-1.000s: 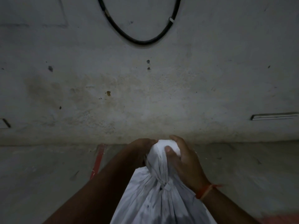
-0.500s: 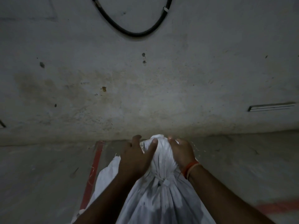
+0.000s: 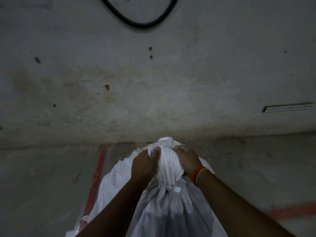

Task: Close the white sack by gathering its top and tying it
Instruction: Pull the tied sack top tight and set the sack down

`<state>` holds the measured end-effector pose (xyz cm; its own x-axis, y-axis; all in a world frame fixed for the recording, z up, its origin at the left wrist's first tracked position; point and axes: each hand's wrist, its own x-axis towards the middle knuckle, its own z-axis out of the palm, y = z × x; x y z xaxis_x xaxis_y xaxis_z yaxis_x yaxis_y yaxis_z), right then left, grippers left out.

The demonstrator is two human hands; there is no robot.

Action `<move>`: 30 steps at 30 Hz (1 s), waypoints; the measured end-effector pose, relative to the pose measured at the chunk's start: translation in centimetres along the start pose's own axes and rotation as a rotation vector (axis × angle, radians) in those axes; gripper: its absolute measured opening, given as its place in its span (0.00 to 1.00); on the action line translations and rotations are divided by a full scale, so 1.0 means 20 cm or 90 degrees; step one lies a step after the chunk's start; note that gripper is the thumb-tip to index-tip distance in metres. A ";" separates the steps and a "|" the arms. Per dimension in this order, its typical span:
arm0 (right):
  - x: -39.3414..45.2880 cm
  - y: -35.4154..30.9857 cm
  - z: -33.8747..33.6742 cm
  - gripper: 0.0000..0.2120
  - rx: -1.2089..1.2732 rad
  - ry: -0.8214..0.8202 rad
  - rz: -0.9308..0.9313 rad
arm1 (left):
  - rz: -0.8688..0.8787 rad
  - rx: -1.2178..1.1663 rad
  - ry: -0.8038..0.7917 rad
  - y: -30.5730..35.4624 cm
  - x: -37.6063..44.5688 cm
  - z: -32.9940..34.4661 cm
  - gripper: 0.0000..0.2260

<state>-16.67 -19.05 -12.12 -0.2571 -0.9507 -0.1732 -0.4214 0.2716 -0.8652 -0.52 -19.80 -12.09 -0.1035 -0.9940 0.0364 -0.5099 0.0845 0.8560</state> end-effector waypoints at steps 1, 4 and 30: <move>-0.02 0.01 0.00 0.17 -0.094 0.030 -0.036 | -0.029 -0.002 0.015 -0.03 0.01 0.02 0.21; -0.09 0.04 -0.02 0.19 -0.238 0.147 -0.172 | -0.097 0.056 0.021 -0.09 0.00 0.04 0.25; -0.21 0.38 -0.08 0.67 -0.476 -0.402 -0.281 | 0.254 0.447 -0.362 -0.37 -0.27 -0.15 0.58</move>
<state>-20.24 -12.82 -17.22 0.4535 -0.8343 -0.3135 -0.8480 -0.2956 -0.4400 6.41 -15.35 -17.16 -0.6792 -0.7174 -0.1550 -0.7203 0.6110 0.3283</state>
